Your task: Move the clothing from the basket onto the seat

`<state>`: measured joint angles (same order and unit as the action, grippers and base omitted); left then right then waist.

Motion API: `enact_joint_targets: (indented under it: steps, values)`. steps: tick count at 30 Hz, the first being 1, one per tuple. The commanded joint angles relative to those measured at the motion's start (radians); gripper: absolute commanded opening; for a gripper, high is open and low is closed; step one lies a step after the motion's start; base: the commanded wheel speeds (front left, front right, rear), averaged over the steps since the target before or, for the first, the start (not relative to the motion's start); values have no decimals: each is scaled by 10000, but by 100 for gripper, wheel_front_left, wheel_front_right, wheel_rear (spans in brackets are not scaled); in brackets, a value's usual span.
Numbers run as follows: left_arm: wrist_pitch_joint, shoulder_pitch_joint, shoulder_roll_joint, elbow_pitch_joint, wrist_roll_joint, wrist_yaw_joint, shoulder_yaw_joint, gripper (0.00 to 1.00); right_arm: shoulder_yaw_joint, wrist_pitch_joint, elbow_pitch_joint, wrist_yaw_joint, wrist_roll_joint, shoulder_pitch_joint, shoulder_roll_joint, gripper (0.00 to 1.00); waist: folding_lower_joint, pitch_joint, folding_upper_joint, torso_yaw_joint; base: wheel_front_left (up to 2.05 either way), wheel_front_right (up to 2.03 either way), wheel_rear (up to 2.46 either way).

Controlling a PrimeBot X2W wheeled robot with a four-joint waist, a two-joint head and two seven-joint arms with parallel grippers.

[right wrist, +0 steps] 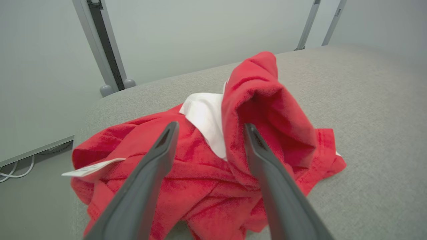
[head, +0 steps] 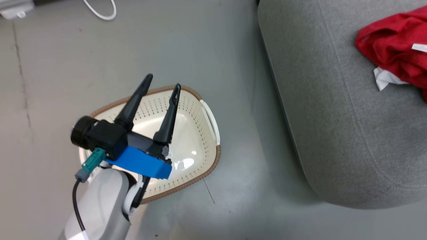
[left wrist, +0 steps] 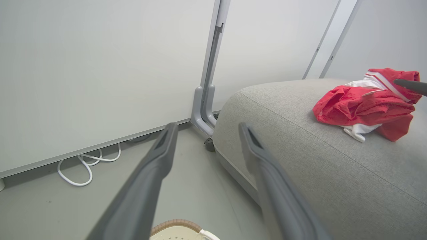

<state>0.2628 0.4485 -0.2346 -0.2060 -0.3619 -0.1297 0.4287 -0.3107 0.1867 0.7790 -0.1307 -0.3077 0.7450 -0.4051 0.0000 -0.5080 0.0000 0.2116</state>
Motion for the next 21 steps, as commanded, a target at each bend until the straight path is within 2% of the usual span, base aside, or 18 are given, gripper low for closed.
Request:
enact_joint_targets:
  steps: [1,10,18,21]
  values:
    - [30,-218,120,-112,-96,-14,-82,100,49,3,-265,-1,38,-488,135,100,0,580,0,-162,0,0,0]
    - [30,-1080,622,-616,-360,-16,-393,100,331,-413,-1965,-1,383,-2357,800,100,0,2046,0,-573,0,0,0]
    - [30,-1857,937,-970,-353,-14,-1033,100,931,-1177,-3899,-1,685,-4066,1455,100,0,2992,0,-1088,0,0,0]
    - [31,-2078,1028,-1066,-326,-14,-1315,100,1141,-1373,-4513,-1,859,-4629,1508,100,0,3259,0,-1304,0,0,0]
